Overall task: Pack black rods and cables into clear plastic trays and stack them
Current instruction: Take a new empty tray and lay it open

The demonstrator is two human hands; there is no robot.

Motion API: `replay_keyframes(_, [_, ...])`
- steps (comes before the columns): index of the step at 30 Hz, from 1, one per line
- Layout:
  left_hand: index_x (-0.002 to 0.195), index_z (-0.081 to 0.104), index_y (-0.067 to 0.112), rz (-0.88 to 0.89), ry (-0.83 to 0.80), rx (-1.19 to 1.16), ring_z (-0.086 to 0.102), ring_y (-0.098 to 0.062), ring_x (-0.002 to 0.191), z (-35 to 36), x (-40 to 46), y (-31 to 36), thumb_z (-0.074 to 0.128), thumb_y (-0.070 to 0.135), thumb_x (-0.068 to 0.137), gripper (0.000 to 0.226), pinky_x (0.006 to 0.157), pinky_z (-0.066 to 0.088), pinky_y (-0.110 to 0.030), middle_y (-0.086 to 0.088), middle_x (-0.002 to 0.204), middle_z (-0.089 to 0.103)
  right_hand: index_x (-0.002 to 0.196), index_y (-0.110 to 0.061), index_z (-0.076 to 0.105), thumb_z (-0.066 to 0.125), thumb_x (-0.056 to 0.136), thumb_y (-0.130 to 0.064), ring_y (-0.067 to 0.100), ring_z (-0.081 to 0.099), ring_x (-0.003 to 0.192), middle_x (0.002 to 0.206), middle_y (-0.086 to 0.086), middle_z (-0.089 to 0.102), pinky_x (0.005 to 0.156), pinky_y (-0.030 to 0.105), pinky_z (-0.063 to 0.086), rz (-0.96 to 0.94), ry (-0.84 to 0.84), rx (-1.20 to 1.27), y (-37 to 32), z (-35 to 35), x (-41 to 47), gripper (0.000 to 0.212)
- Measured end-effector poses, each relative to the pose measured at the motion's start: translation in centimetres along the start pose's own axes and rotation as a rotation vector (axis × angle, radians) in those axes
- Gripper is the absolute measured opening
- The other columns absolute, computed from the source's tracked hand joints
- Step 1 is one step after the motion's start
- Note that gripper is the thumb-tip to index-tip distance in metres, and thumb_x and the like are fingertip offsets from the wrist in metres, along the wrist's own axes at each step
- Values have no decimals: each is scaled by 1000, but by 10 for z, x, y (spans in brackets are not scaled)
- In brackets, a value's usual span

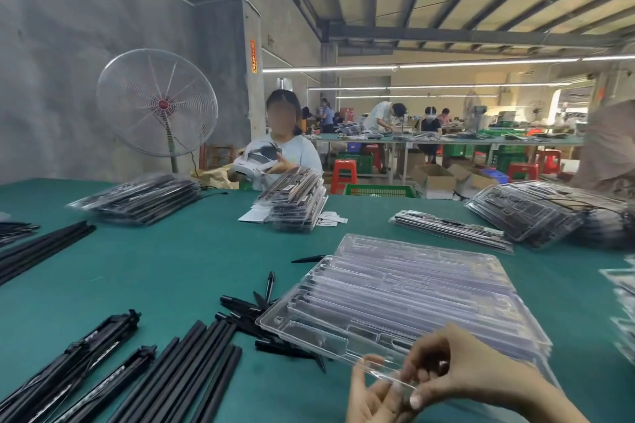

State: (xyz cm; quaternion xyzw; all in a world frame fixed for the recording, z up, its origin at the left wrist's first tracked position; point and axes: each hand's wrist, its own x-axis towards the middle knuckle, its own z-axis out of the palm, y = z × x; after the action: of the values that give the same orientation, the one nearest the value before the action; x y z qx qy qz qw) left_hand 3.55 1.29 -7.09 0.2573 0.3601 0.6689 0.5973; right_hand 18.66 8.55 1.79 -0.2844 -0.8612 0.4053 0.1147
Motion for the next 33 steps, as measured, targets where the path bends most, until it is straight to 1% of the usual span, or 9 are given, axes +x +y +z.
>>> replay_keyframes(2, [115,37,-4,76,-101,67,68,-45,79,3,1,16,53,-18,82,39,63,59,-43,-44,98,60,83,-24,77,84,64,-49,0,57,63,66,-6,67,58,13,39,-13,11,-16,-3,1,-2,33])
replay_keyframes(5, [111,37,-3,112,-227,35,69,-38,74,-9,3,11,61,-15,75,44,61,58,-37,-40,93,64,84,-19,76,81,70,-46,1,57,63,70,-2,70,60,15,40,-10,8,-27,-5,3,-3,31])
replay_keyframes(7, [109,38,-1,131,-194,139,68,-30,69,-10,1,-5,60,-1,65,50,59,56,-30,-35,91,66,83,-19,76,80,72,-47,2,59,65,75,0,72,62,16,41,5,-4,-10,-5,2,-3,31])
replay_keyframes(9, [105,37,1,105,-96,92,65,-23,60,-3,0,-10,59,3,62,48,52,52,-25,-32,87,67,82,-19,77,79,71,-50,4,61,68,76,2,73,65,18,42,19,-12,9,-4,2,-4,33])
replay_keyframes(12, [101,35,2,93,-76,13,62,-19,53,7,-1,-17,58,4,63,45,46,48,-23,-35,89,66,80,-16,76,80,70,-52,9,60,69,75,8,71,68,23,43,38,-19,36,0,1,-4,37])
replay_keyframes(19, [100,37,1,106,-124,24,67,-25,61,6,-2,-23,60,3,60,46,52,53,-26,-35,88,67,70,-24,73,77,77,-40,8,55,65,67,-3,65,65,20,42,33,-50,71,-1,1,-3,18])
replay_keyframes(25, [99,38,2,91,-100,5,66,-25,58,5,0,-23,60,1,58,46,53,53,-27,-31,83,68,73,-21,73,74,80,-37,7,59,66,68,-2,67,66,22,46,25,-17,-8,-3,4,-5,17])
replay_keyframes(30, [101,39,0,49,-80,-106,66,-30,60,4,-3,-19,59,-4,60,46,55,55,-32,-33,84,66,68,-31,69,70,81,-34,-2,60,64,65,-12,67,62,13,44,-2,33,-133,-5,8,-3,13])
replay_keyframes(33, [101,39,1,35,-91,-175,67,-32,63,7,-6,-16,58,-5,60,45,57,56,-35,-35,87,66,69,-31,70,71,82,-32,-2,60,64,65,-12,68,63,14,45,-7,41,-140,-4,9,-4,13])
